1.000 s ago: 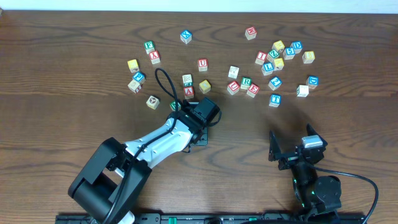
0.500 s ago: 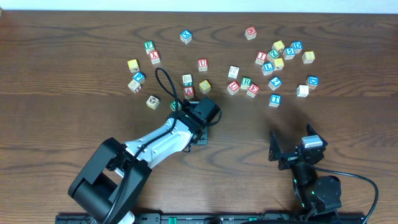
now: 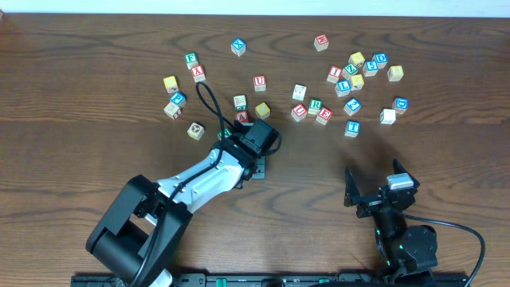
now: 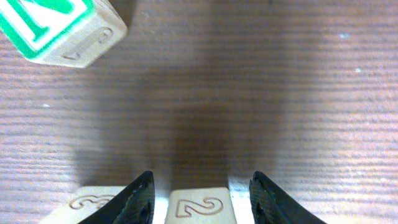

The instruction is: Spell out CORL

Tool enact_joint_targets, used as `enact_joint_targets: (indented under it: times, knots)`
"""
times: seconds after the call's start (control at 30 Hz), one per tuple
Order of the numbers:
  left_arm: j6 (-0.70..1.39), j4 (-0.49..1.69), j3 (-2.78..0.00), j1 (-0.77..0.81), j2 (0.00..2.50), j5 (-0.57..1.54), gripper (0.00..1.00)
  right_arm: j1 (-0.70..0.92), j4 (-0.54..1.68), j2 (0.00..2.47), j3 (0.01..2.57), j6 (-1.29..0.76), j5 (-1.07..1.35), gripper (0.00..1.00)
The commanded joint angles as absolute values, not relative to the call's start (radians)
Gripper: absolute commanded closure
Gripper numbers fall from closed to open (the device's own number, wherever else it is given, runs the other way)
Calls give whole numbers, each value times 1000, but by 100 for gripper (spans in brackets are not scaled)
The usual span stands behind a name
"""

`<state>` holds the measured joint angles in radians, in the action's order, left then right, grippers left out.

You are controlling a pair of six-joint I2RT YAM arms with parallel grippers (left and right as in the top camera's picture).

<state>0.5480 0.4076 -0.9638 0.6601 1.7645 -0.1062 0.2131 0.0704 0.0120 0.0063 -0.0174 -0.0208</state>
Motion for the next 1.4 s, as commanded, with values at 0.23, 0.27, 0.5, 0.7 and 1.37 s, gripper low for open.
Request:
enact_joint_targets:
  times: [0.23,0.27,0.5,0.7,1.37]
  knots:
    - [463,333,-992,611,1777,-128,50,206,75,7,6,-10,-16,1]
    - [459,326,-992,609,1777,-128,49,206,75,7,6,-10,-16,1]
    - [445,304,-1003,607,1774,-127,47,206,75,7,6,-10,-16,1]
    - [437,304,-1016,607,1741,-122,48,206,75,7,5,-10,-16,1]
    - [412,460,-1018,609,1601,124,81,206,75,7,5,-10,-16,1]
